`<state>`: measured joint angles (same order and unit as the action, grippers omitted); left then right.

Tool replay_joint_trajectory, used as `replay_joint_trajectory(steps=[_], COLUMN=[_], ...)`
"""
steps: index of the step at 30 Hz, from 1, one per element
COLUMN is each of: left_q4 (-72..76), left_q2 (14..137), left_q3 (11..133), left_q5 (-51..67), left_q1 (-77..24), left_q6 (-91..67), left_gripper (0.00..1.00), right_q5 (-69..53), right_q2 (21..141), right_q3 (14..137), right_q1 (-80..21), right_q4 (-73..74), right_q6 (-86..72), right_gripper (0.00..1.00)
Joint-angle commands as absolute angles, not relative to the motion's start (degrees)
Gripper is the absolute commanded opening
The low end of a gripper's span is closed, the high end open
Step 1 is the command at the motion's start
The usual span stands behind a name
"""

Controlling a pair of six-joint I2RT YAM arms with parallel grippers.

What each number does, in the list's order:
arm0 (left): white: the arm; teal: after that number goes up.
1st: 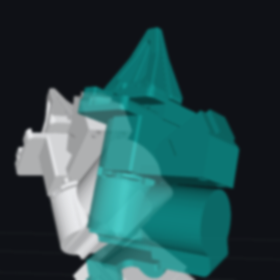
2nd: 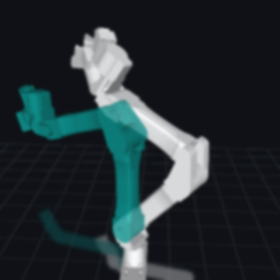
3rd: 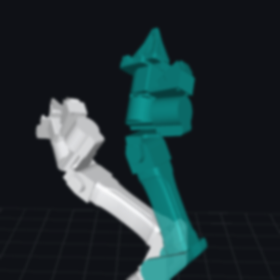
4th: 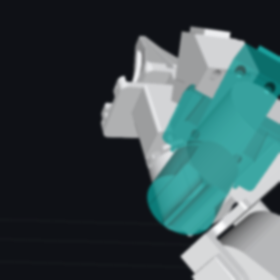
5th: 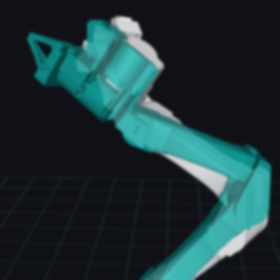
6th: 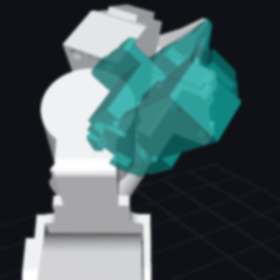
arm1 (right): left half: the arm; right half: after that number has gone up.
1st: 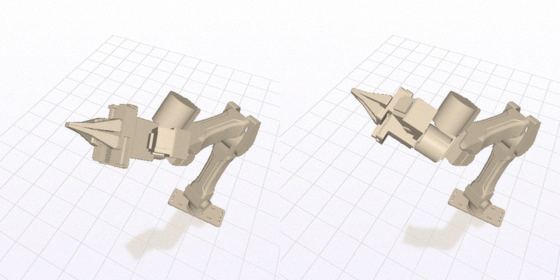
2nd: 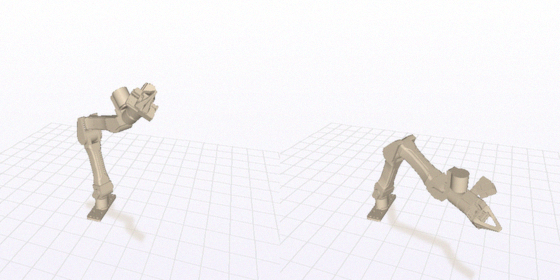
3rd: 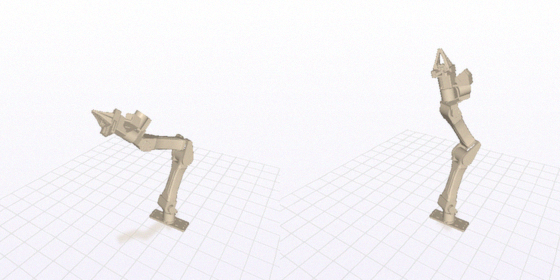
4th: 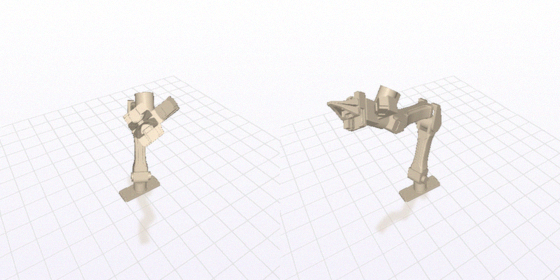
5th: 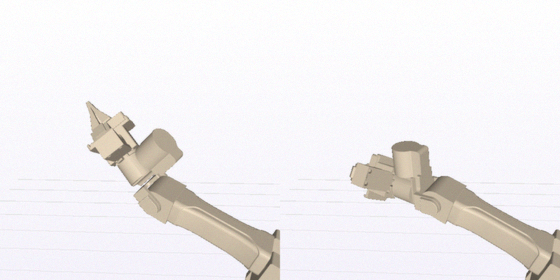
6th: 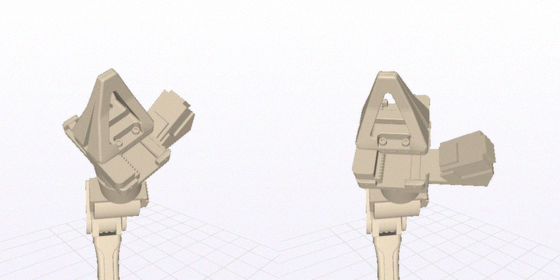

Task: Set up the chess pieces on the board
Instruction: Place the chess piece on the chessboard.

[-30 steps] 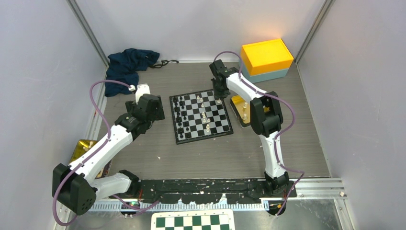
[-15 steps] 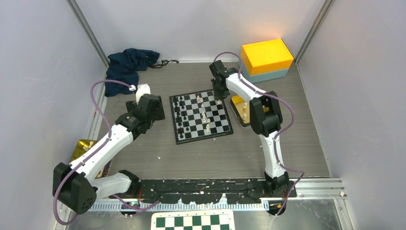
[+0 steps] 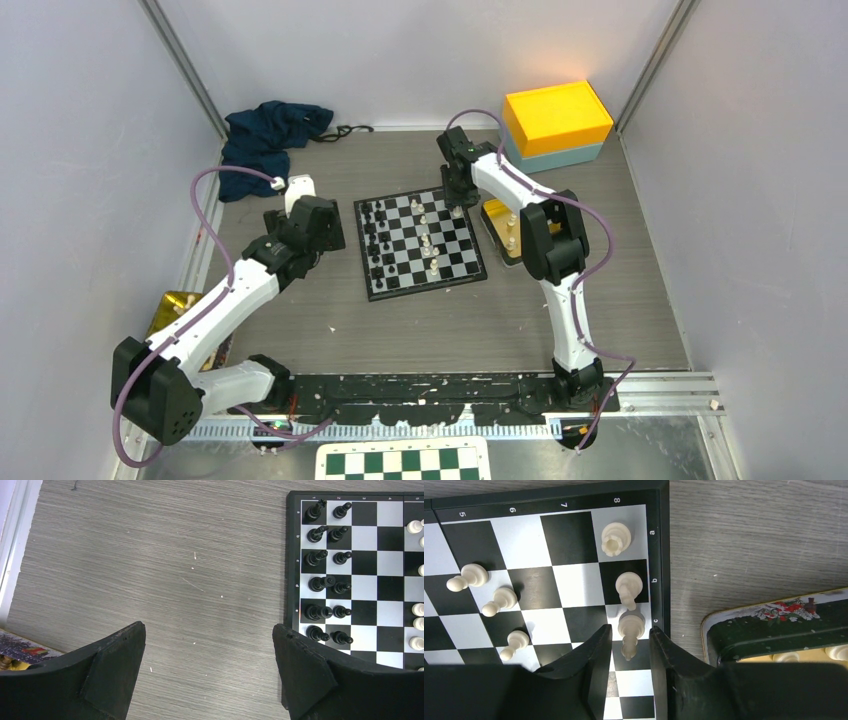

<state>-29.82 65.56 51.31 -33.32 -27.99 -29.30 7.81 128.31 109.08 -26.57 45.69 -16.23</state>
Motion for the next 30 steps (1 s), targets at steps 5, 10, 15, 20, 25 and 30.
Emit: replay_joint_trajectory(steps=[5,10,15,20,25,30], left_q4=[-27.5,-27.6,-27.8,-27.7,-27.7,-27.7], left_q2=[65.4,65.3,65.1,65.0,64.8,64.4], left_q3=[53.1,53.3,53.2,53.0,52.9,52.8], left_q5=[-33.7,-33.7,-33.6,-33.5,-33.5,-33.3], left_q1=[-27.6,-27.6,-27.6,-27.6,-27.6,-27.5], left_q6=[-28.4,-28.5,-28.5,-28.7,-28.8,-28.9], left_gripper=[0.98,0.98,0.99,0.98,0.99,0.98], right_q5=[7.9,8.1,8.6,9.3,10.3,11.2], right_q2=[127.2,126.1,124.6,122.7,120.5,117.0], right_q3=[112.3,112.2,111.5,109.6,107.2,103.9], right_q1=[-26.9,-27.0,-27.3,-27.8,-28.4,-29.3], right_q4=[45.3,45.3,45.3,45.2,45.1,44.9], right_q6=[-15.7,-15.8,-15.9,-15.9,-15.9,-16.0], right_gripper=[0.41,0.41,0.41,0.41,0.41,0.41])
